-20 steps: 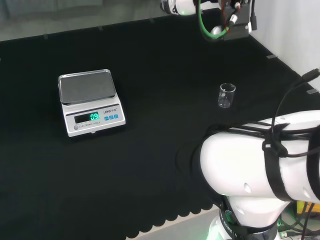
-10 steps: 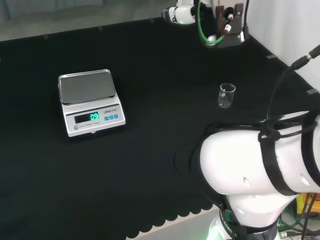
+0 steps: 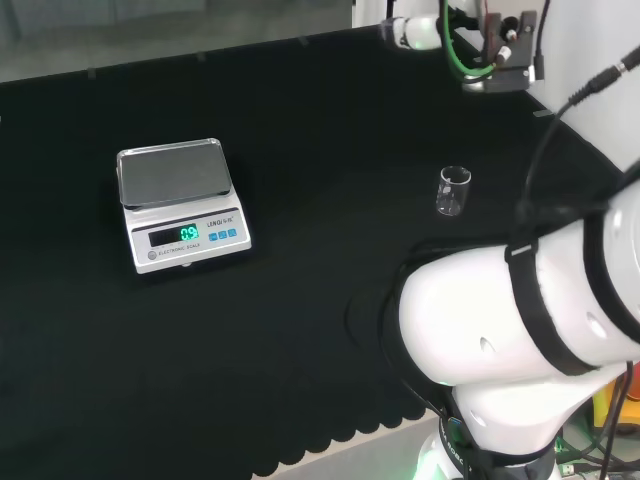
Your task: Pick up the beaker.
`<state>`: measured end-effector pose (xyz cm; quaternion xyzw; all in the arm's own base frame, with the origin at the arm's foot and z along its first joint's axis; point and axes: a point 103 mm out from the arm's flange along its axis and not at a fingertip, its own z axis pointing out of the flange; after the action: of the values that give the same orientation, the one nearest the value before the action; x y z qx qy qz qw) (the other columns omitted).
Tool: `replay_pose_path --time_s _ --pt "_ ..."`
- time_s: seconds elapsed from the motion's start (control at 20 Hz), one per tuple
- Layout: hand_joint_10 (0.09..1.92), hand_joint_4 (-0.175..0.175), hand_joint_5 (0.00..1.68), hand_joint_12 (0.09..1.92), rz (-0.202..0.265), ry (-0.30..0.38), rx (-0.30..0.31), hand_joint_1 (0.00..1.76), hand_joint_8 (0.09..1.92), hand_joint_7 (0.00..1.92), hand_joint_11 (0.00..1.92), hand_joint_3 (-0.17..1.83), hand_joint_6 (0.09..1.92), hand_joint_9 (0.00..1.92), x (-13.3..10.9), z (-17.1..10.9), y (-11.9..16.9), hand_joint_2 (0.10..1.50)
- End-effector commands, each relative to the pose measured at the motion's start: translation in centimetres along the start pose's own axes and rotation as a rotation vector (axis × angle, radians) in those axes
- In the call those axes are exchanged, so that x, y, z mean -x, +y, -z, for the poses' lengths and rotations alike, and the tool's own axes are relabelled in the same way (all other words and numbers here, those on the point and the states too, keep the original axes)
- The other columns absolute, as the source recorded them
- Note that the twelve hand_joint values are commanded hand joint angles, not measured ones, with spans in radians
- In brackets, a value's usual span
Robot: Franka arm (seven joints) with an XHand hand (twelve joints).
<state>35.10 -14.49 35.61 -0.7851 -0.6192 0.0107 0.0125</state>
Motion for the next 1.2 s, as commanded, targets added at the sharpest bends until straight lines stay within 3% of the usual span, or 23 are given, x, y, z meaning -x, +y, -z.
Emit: replay_pose_path --time_s 0.05,0.15,0.4,0.5,0.75,1.0,1.2 --pt "0.84 -0.051 0.26 1.53 -0.007 -0.032 -0.079 0.16 0.75 0.0 0.04 0.08 0.09 0.08 4.3 -4.1 2.5 0.94" --pt "0.84 -0.051 0.26 1.53 0.003 -0.024 -0.085 0.16 0.75 0.0 0.04 0.08 0.09 0.08 3.0 -4.8 2.6 0.94" --pt "0.84 -0.051 0.26 1.54 -0.046 0.025 -0.076 0.16 0.75 0.0 0.04 0.08 0.09 0.08 1.8 -6.0 2.1 0.94" --pt "0.84 -0.051 0.26 1.54 -0.042 -0.002 -0.105 0.16 0.75 0.0 0.04 0.08 0.09 0.08 0.2 -6.7 2.3 0.94" --pt "0.84 -0.052 0.26 1.54 -0.085 0.069 -0.097 0.16 0.75 0.0 0.04 0.08 0.09 0.08 -0.6 -9.0 1.6 0.94" --pt "0.84 -0.052 0.26 1.54 -0.136 0.141 -0.062 0.16 0.75 0.0 0.03 0.08 0.09 0.08 5.3 -12.1 -1.4 0.94" --pt "0.84 -0.053 0.26 1.54 -0.175 0.171 -0.062 0.16 0.75 0.0 0.03 0.08 0.09 0.08 6.6 -14.5 -2.9 0.94"
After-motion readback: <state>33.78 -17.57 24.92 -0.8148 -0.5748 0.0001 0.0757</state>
